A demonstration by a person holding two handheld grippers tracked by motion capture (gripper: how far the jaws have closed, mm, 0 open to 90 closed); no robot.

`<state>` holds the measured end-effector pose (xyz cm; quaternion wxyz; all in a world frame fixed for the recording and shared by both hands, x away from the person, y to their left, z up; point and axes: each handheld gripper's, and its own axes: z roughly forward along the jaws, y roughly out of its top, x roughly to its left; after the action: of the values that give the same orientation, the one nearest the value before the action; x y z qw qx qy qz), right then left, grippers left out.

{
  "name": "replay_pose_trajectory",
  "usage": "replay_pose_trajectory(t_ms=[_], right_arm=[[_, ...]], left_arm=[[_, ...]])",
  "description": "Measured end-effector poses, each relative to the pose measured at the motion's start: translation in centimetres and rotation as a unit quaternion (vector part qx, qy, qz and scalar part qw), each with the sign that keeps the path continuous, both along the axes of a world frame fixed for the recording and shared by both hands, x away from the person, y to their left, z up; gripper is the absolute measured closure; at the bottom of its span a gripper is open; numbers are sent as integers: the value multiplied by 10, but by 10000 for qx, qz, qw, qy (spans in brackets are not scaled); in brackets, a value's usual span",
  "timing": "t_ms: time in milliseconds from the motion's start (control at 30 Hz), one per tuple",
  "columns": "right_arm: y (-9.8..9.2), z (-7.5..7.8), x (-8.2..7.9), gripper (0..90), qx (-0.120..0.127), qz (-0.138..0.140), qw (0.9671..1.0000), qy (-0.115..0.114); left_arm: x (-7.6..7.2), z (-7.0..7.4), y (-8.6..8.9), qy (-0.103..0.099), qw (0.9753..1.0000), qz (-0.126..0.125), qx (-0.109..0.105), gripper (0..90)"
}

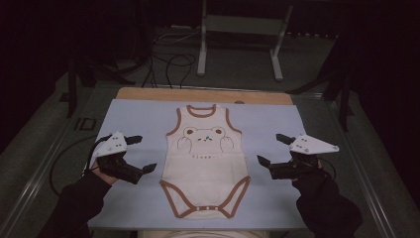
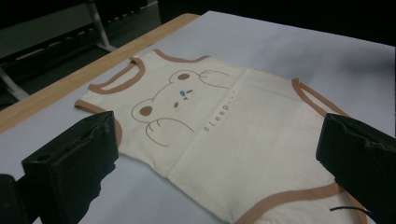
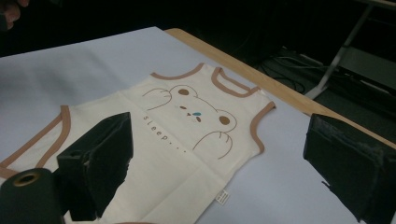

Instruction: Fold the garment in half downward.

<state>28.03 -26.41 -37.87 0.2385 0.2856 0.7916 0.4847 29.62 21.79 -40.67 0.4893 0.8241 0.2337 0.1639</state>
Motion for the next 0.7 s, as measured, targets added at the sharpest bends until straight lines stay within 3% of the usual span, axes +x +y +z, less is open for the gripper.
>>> replay_pose_trajectory(t_ms=[233,467,700], right_arm=[[13,-8,22,86,45,115,9998,172],[23,-21,44,86,-30,146,9992,364],[29,-43,64,86,-63,134,9982,585]], left_arm=[[19,-4,-9,129,9998,-2,118,0],[33,-13,-16,262,9987,320,312,0],[45,-24,-21,337,9976,435,412,0]])
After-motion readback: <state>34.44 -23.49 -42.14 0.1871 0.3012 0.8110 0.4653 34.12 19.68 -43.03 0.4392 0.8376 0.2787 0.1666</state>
